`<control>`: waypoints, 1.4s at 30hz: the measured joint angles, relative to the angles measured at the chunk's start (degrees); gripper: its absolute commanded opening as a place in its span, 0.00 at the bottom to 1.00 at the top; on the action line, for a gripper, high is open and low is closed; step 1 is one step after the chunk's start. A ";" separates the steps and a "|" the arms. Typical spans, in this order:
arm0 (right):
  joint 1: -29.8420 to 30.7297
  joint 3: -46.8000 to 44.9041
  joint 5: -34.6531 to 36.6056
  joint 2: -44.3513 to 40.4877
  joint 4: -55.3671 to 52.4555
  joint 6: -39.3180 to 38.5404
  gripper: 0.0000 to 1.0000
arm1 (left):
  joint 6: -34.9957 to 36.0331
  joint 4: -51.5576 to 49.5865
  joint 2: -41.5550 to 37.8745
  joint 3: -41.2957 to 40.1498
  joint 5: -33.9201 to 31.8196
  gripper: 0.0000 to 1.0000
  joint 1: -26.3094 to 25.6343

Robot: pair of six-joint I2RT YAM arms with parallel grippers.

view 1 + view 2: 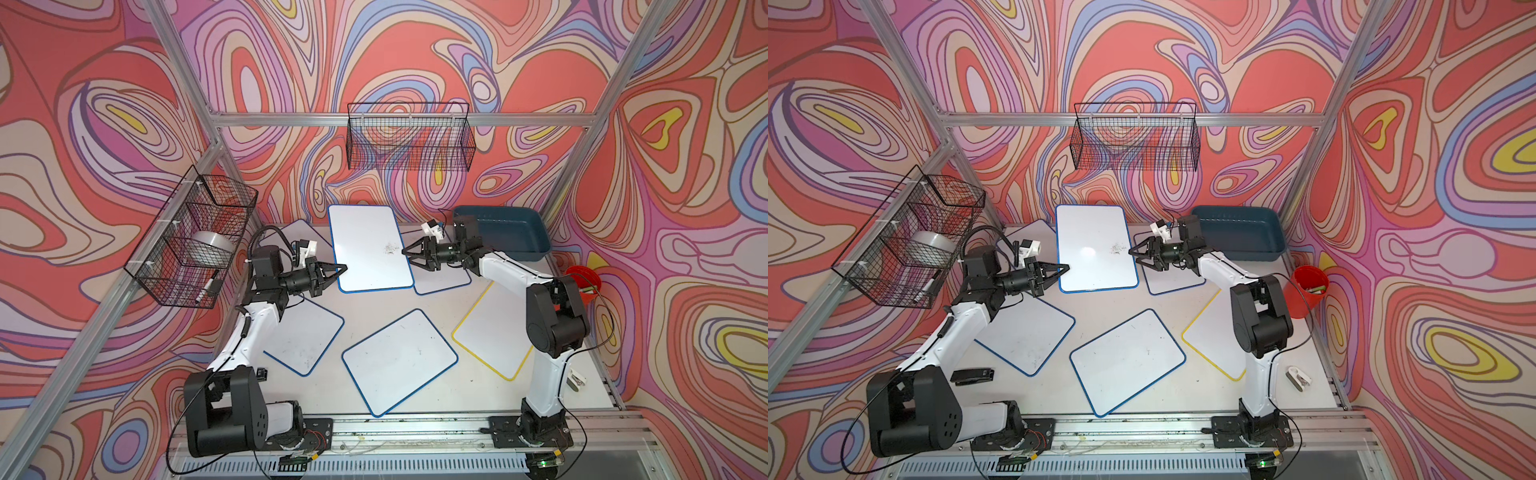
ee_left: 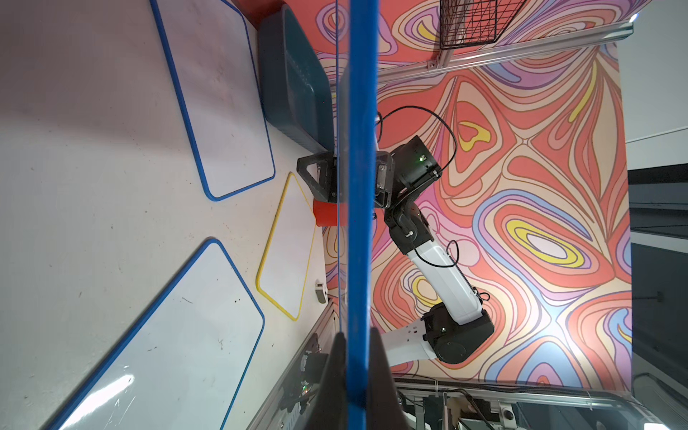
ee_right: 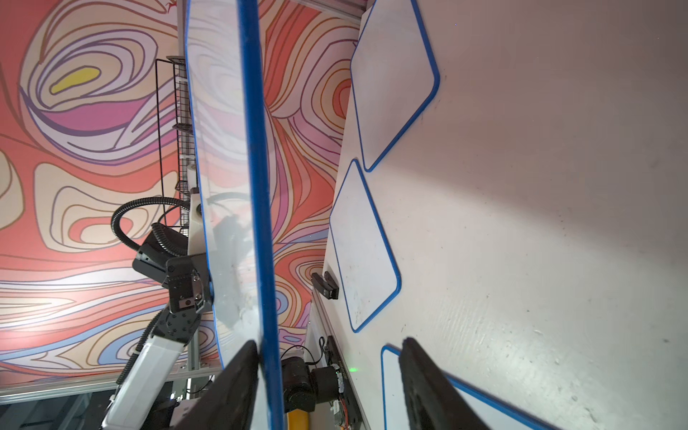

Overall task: Put the whiteboard into the storage box
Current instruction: Pick up the whiteboard at the center of the board.

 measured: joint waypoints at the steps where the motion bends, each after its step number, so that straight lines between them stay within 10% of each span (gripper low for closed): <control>1: 0.00 -0.59 -0.59 -0.20 1.42 1.01 0.58 | -0.17 0.42 0.31 0.00 0.04 0.00 -0.61; 18: -1.03 -3.41 -5.60 -5.99 7.17 7.19 0.07 | 2.01 2.62 5.70 0.02 3.72 0.00 -3.56; 21: -1.29 -2.99 -6.93 -6.56 4.74 6.86 0.00 | 4.81 0.50 6.19 0.20 4.02 0.14 -3.63; 29: -1.36 -2.86 -7.28 -7.08 0.07 2.56 0.00 | 15.13 -14.49 8.96 5.68 -3.15 0.37 -3.82; 42: -10.99 -6.93 -4.79 -8.15 -2.75 1.62 0.00 | 29.53 -33.00 9.25 12.07 -20.57 0.41 -0.83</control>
